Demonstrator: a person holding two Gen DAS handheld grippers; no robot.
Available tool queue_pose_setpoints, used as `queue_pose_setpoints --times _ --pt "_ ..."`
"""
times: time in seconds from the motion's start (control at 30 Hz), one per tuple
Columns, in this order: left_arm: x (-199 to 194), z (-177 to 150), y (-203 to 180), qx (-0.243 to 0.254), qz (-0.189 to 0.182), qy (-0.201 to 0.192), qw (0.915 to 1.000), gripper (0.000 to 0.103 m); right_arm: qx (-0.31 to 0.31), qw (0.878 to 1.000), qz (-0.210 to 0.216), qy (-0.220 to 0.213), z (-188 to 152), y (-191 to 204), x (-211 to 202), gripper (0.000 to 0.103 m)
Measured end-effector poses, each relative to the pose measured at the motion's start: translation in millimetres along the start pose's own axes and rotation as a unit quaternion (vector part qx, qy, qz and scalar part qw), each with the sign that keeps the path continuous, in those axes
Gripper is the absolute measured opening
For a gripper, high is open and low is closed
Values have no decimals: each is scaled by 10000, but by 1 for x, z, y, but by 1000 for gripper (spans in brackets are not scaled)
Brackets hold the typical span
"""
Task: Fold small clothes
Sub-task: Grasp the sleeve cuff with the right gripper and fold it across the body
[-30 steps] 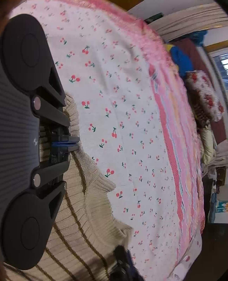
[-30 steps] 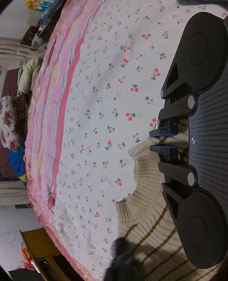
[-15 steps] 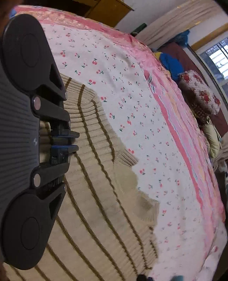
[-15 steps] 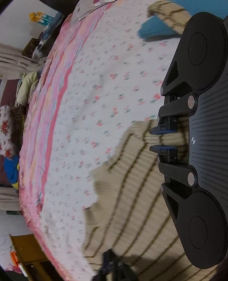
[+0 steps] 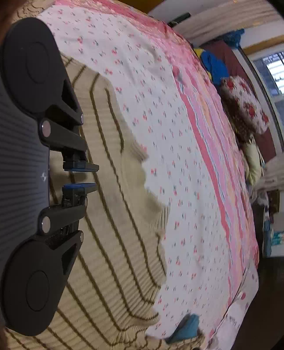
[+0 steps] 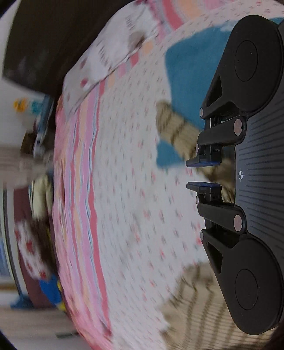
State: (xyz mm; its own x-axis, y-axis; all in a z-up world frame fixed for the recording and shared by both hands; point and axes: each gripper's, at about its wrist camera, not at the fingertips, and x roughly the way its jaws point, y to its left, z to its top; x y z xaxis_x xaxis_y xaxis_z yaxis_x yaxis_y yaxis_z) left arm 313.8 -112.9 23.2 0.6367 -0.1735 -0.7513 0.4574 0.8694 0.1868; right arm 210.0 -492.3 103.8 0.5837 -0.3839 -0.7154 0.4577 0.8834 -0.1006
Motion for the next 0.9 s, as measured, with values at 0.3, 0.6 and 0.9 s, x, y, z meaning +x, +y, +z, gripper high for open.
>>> queue_pose_setpoints --times 0.3,0.6,0.9 --pt "1 -2 -16 208 -143 56 9997 20 -12 9979 -431 476 8 -2 30 20" --pt "-6 -18 2 15 -159 84 9998 20 97 9991 -273 303 11 -9 23 2" --pt "-17 -24 15 -168 -208 1 9996 20 78 9987 481 -122 17 12 -19 2"
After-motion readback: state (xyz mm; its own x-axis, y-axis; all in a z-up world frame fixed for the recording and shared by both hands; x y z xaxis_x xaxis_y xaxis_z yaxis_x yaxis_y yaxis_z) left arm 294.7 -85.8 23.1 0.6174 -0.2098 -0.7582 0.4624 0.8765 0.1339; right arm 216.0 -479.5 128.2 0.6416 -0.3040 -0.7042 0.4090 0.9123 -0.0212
